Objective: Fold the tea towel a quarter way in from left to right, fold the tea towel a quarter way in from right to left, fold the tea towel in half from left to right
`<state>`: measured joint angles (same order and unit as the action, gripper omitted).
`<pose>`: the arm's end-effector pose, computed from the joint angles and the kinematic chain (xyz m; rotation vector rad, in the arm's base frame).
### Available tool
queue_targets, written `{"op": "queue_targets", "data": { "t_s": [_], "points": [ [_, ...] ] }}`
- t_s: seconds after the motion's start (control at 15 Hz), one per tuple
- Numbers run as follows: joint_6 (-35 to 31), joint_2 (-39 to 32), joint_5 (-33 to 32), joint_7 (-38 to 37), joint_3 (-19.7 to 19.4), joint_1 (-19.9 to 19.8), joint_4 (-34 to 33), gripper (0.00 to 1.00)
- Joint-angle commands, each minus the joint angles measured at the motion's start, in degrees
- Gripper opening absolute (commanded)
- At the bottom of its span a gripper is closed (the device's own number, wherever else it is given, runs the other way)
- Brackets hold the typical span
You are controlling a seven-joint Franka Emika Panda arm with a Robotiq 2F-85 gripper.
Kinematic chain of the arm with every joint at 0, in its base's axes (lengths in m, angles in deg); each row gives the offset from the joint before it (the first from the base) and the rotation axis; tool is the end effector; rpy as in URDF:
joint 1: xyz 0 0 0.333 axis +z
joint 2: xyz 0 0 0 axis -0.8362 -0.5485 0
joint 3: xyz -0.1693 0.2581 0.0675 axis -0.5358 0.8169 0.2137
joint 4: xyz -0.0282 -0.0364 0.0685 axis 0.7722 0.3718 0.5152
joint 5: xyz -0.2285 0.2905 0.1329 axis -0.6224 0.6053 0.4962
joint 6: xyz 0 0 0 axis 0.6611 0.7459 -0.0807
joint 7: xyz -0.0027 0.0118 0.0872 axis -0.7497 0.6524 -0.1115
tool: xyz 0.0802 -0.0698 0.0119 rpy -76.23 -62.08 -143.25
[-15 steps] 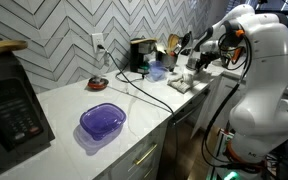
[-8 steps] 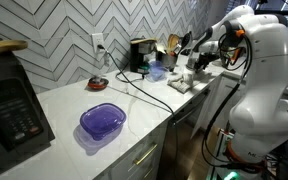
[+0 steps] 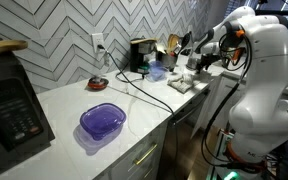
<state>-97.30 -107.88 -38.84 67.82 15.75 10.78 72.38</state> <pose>0.3532 -0.6058 0.3430 2.8600 -0.6348 0.0826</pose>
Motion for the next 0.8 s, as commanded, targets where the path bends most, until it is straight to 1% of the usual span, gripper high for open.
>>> {"op": "queue_targets", "data": {
  "t_s": [0.0, 0.07, 0.13, 0.27, 0.4, 0.6, 0.73],
  "points": [
    [-0.62, -1.59, -1.41, 0.13, 1.36, -1.23, -0.55, 0.75],
    [-0.61, -1.74, -1.47, 0.27, 1.52, -1.27, -0.47, 0.74],
    [-0.54, -1.85, -1.62, 0.37, 1.61, -1.27, -0.42, 0.7],
    [-0.52, -1.82, -1.73, 0.69, 1.9, -1.27, -0.28, 0.52],
    [-0.58, -0.43, -2.19, 1.61, 2.0, -1.36, 0.5, 0.38],
    [-0.51, 2.06, -4.55, 2.08, 0.95, -1.07, 1.49, 0.14],
    [-0.17, 4.15, -6.56, 1.87, 0.17, -0.89, 2.06, 0.01]
  ]
}}
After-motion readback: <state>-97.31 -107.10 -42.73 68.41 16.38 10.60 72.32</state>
